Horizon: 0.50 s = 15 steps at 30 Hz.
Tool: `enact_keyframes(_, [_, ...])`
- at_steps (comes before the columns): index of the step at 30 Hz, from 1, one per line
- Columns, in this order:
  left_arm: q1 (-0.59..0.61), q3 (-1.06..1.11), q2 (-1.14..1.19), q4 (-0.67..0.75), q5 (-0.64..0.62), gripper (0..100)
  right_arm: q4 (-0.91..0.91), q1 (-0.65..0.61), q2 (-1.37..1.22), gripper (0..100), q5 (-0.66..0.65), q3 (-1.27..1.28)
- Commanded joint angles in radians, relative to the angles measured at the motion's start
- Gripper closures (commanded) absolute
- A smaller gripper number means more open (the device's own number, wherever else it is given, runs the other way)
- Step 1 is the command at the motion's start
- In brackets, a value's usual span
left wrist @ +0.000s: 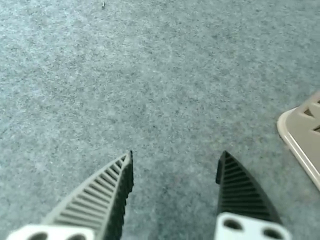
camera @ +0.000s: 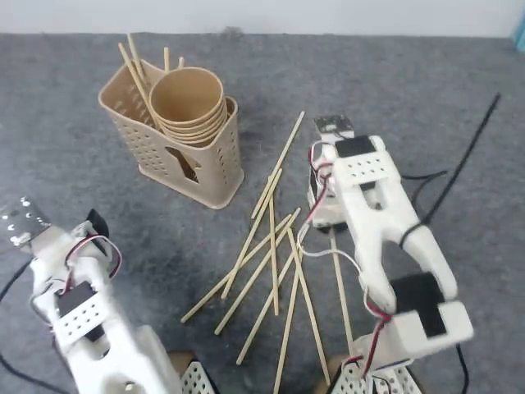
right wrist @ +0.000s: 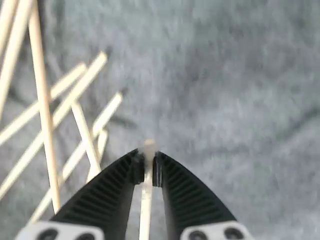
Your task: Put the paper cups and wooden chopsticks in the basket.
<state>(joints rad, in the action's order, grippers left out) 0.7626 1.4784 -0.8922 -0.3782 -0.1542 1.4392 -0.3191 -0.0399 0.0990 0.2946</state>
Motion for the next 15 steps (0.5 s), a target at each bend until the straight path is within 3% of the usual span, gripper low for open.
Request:
enact_keyframes(1, [-0.008,-0.002,-0.025,0.021,0.032,75,-0.051,0.025,0.162,99.0,-0.003,0.133])
enact_keyframes(6, [-0.034,-0.012,-0.025,-0.012,0.094,75,-0.372,0.062,0.354,99.1,0.003,0.474])
enact_keyframes(9, [-0.072,-0.042,-0.017,-0.078,0.137,76,-0.581,0.085,0.420,99.1,0.074,0.643])
enact_keyframes(12, [-0.195,-0.071,-0.025,-0.213,0.259,78,-0.743,0.087,0.424,99.1,0.101,0.733])
enact_keyframes(15, [-0.350,-0.131,-0.025,-0.390,0.298,80,-0.753,0.087,0.424,99.1,0.100,0.740])
